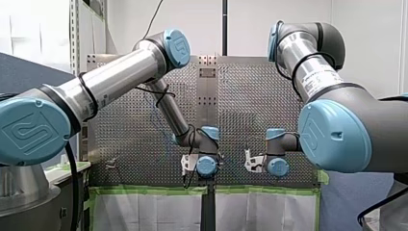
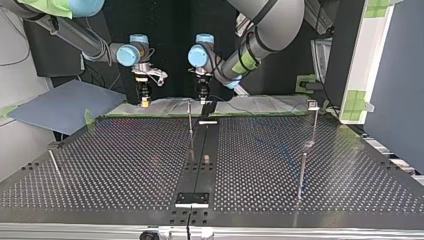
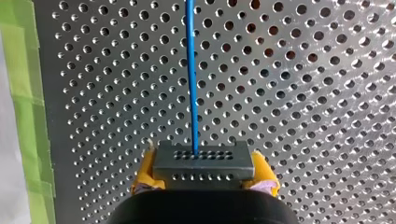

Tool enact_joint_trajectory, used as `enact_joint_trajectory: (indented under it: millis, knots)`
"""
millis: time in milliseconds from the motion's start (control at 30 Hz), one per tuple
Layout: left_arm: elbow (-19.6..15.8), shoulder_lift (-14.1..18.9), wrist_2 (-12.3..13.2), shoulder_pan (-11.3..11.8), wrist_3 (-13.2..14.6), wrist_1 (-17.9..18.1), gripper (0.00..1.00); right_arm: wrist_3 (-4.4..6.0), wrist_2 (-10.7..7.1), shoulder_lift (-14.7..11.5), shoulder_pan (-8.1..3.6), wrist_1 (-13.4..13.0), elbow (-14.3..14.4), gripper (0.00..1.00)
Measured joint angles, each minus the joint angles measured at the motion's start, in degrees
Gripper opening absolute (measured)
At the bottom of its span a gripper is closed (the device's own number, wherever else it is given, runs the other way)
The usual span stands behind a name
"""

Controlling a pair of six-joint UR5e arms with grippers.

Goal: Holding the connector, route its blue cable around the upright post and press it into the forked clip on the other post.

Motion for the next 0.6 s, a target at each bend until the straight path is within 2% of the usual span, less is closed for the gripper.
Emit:
enact_joint_trajectory:
  millis: [333,600]
  knots:
    - [0.09,0.01,0.63,0.88,-0.18,-0.55,0.01,-0.17,-0.44,0.09,-0.02,0.23,-0.49,0.36]
    - [0.41,-0.13,2.19,1.59,-0.55,-1.00,0.01,-0.18,-0.87,0.16,-0.02,0.68,-1.19,0.36]
